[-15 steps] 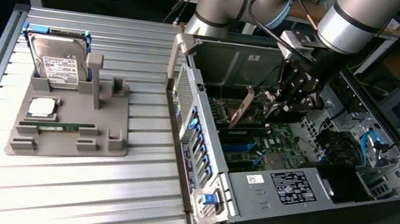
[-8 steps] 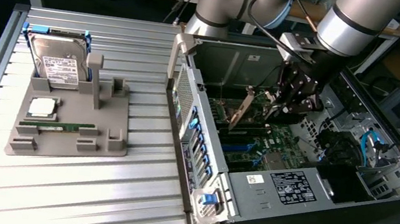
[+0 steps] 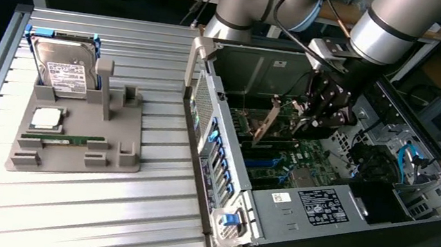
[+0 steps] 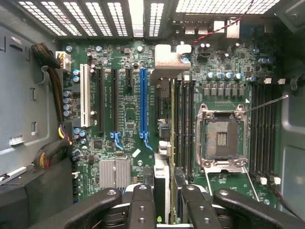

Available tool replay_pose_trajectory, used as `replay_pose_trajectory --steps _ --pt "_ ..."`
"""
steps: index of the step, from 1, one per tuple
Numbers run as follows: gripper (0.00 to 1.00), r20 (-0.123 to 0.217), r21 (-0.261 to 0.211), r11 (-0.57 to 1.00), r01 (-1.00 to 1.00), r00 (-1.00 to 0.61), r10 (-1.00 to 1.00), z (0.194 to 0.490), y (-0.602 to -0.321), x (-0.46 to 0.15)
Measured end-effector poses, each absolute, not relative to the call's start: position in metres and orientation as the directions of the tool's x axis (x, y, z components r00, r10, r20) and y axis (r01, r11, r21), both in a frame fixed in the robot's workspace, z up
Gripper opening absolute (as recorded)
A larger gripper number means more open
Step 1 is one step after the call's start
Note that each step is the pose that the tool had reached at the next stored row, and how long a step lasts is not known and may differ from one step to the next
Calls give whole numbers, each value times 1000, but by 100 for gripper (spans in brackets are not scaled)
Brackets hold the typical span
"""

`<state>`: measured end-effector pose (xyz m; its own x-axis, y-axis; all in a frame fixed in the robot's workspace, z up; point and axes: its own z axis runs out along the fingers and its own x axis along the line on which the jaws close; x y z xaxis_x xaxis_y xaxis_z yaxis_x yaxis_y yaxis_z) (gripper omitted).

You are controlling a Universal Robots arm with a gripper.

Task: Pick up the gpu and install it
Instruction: 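Insert the gpu into the slot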

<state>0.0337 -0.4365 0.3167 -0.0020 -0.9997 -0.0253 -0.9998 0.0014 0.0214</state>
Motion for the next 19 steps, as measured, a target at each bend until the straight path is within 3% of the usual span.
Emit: replay_pose_trajectory --steps 19 --pt "27 -25 21 1 -1000 -2 -1000 305 -455 25"
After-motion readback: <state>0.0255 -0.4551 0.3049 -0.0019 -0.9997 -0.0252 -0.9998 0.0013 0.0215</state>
